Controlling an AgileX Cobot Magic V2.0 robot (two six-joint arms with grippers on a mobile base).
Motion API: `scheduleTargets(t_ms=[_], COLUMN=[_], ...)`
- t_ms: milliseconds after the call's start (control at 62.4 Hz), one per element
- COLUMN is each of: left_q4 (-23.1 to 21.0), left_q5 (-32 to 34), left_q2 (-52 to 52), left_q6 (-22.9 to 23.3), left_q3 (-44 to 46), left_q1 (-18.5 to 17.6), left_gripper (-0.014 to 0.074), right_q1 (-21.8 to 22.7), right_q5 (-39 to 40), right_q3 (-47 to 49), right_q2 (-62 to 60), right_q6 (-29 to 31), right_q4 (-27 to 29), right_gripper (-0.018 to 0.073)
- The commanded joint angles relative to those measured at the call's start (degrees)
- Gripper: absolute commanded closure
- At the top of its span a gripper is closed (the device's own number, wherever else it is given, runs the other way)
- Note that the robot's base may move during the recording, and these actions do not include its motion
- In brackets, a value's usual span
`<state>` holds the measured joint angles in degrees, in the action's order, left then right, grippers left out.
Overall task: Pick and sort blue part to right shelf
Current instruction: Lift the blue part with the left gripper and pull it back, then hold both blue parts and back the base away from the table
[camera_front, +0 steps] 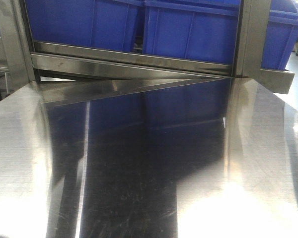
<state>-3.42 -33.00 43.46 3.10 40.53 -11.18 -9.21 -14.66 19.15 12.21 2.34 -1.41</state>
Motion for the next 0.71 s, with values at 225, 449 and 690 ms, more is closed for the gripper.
scheduleTargets(t_ms=[225,449,690], left_q4=[-2.6,1.2,3.4], left_q5=[10.6,13.4,12.4], left_q2=[-13.0,-22.0,-32.2], left_q6=[-0.2,-0.2,-0.2], left_q3=[-9.3,-14.9,-17.3], left_q1=[7.7,8.4,8.4], left_gripper=[0.0239,0.0239,0.0239], right_q1=[0.3,0.3,0.3], right_q5=[5.5,5.5,5.5], right_q3=[1.6,1.6,1.6], right_q2=[0.5,0.5,0.5], right_q6=[0.4,0.4,0.4], right_q4=[-0.5,-0.5,-0.5], right_gripper=[0.0216,0.0216,0.0216])
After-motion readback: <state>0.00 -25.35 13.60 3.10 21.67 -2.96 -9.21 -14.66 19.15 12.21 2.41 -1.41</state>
